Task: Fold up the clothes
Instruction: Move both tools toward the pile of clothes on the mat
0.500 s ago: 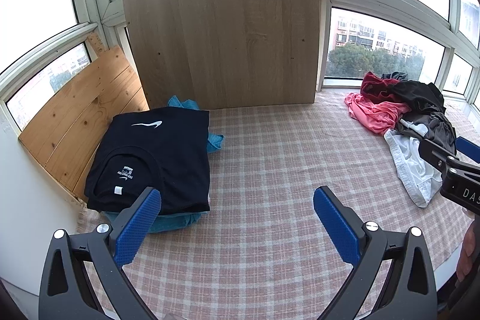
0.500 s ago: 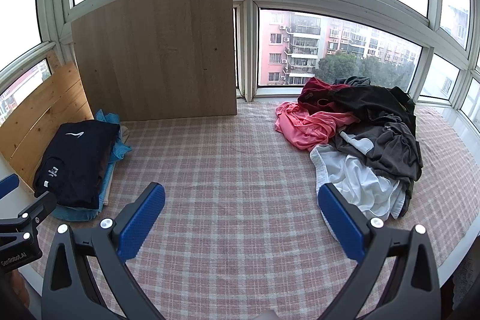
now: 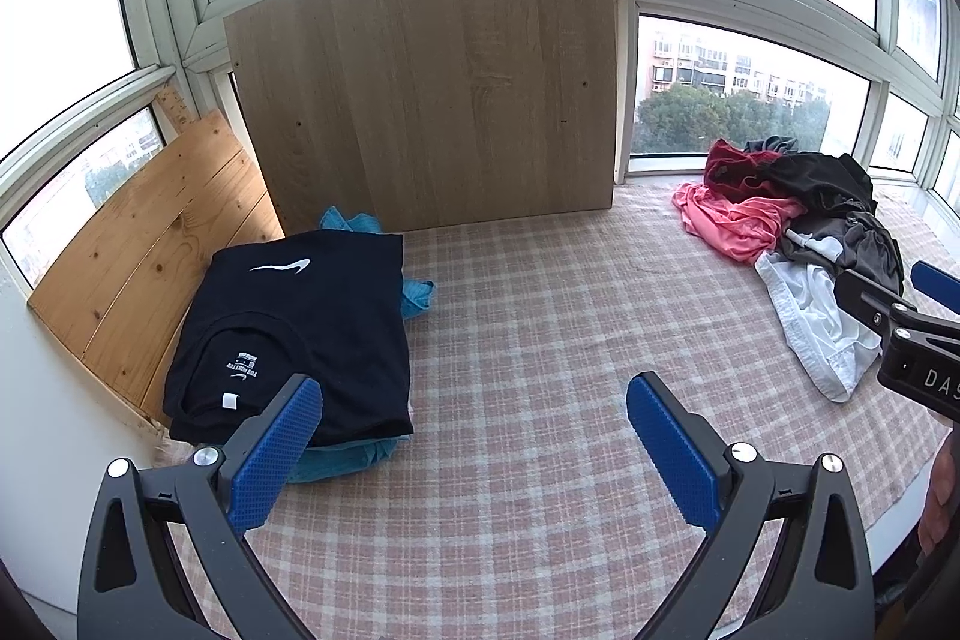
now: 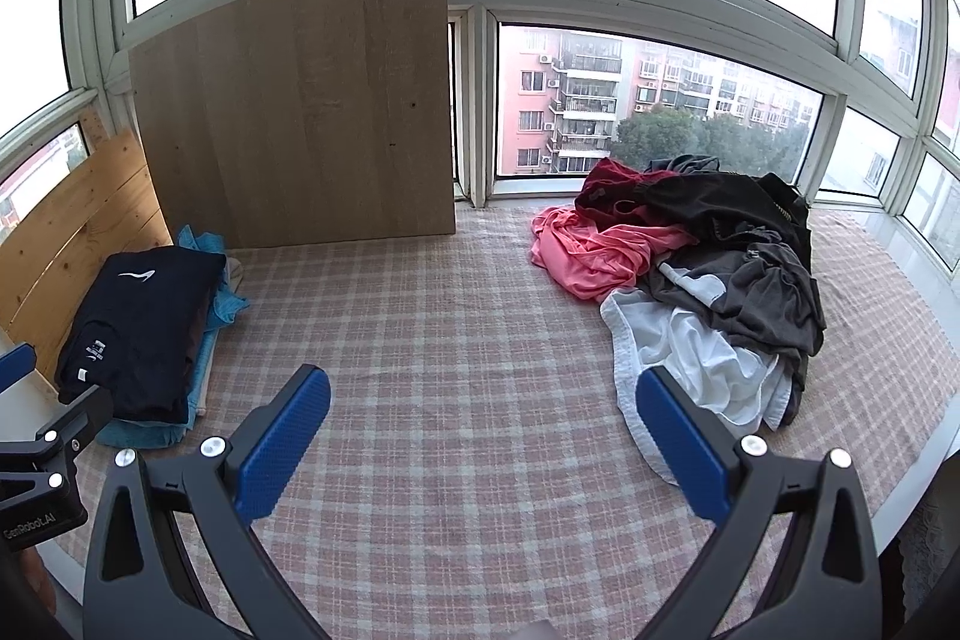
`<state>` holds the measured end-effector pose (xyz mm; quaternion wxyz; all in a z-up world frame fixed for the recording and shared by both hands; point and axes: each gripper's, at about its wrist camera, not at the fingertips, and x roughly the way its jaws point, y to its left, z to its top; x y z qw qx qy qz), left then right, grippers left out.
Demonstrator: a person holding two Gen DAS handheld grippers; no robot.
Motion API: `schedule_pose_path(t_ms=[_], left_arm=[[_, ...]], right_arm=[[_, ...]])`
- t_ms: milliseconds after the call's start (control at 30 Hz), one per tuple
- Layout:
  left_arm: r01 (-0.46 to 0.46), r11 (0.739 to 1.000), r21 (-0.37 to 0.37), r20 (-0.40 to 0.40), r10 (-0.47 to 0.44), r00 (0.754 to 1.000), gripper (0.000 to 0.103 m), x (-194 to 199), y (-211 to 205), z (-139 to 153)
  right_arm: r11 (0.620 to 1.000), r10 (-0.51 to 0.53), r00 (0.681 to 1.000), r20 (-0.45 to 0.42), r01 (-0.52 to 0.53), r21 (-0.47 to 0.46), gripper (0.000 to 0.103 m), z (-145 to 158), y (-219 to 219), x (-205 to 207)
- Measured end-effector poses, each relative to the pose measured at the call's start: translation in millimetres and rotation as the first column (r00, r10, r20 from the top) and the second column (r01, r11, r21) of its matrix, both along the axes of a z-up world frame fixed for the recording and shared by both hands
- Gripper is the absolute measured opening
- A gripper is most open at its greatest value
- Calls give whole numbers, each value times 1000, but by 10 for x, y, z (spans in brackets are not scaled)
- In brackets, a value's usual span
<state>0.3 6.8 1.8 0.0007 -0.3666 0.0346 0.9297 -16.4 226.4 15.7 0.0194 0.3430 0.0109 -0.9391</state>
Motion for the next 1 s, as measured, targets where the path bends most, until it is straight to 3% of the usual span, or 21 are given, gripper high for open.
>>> schedule_pose_path(t_ms=[800, 1000], left_arm=[[114, 993, -3, -8, -114, 993, 102, -166, 318, 29], [163, 987, 1, -14, -163, 986, 102, -253, 480, 64]], right_arm=[[991, -129, 992, 1, 128, 22, 103, 16, 328, 77], [981, -192, 981, -3, 192, 37, 103, 24, 599, 117]])
